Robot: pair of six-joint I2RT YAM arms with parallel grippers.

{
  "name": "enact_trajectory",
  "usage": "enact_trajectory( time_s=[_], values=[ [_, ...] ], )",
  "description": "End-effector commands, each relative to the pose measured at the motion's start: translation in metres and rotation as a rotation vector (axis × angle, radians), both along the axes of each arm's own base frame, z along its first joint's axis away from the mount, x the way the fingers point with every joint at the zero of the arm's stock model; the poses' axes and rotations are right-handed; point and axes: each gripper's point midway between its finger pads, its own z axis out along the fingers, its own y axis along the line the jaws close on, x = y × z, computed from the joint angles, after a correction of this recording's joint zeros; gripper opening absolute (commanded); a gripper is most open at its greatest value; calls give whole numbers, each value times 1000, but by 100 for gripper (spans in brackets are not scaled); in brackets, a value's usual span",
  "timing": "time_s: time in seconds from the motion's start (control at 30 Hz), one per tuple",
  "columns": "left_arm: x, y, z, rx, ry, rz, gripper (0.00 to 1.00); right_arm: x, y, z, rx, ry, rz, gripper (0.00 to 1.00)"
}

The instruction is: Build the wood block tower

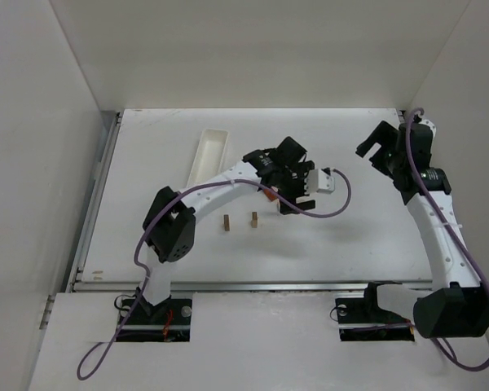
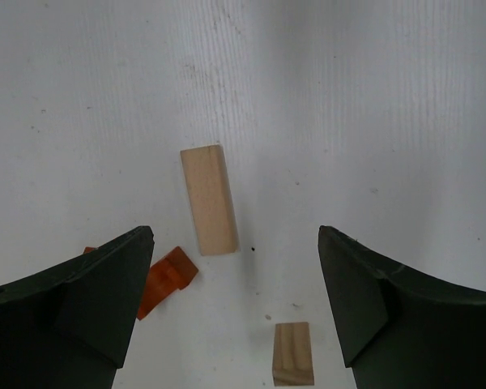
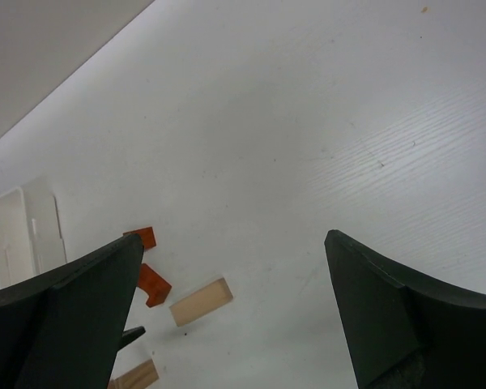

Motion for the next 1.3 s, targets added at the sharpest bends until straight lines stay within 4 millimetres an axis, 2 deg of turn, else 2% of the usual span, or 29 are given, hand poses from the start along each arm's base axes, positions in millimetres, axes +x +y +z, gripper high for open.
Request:
enact_trajectory(
  time_s=[0.0,0.03,0.07,0.1,0.13,0.17,0.23,0.3,0.47,0.5,0.53,0.57,0.6,0.73,0.77,0.83,1.0,1.13,1.17,1.27],
  values=[
    [21,-17,-6,-48,-69,40,80,3,2,8,4,-60,24,100],
    [24,-21,-19,-42,-57,46,78,2,4,9,8,-71,32,100],
    [26,-20,-29,-22,-53,54,78,0,6,0,5,-50,50,100],
    [30,-25,-28,-30,-49,64,77,-2,7,5,9,-63,60,100],
    [34,-23,-45,-2,-13,88,77,-2,7,0,-1,-56,66,100],
    [38,-21,-51,13,-1,97,75,-5,10,-1,6,-58,79,100],
    [41,-23,-59,31,42,101,71,-7,9,3,-17,-68,92,100],
    [42,-21,-62,43,41,108,71,-12,8,6,-26,-82,96,100],
    [47,-16,-85,108,54,149,71,-19,10,8,-31,-102,108,100],
    [52,-13,-82,107,54,158,73,-20,12,8,-26,-110,117,100],
    [51,-13,-88,116,69,168,73,-21,14,2,-20,-98,128,100],
    [55,-10,-89,115,69,177,73,-23,14,5,-20,-109,128,100],
    [52,-7,-96,135,84,177,73,-23,15,2,-16,-106,137,100],
    [41,-3,-101,159,122,127,71,-27,15,-1,-24,-105,141,100],
    [40,-4,-101,154,128,122,68,-27,15,-1,-24,-105,141,100],
    [34,-4,-116,185,144,103,67,-27,15,-1,-24,-105,141,100],
    [35,0,-124,216,143,104,62,-27,15,3,-25,-114,141,100],
    [42,-1,-124,211,112,117,51,-28,15,6,-25,-124,141,100],
    [41,-1,-128,218,118,117,44,-28,14,6,-29,-123,133,100],
    [41,-1,-128,218,118,117,34,-28,13,6,-29,-123,133,100]
  ],
)
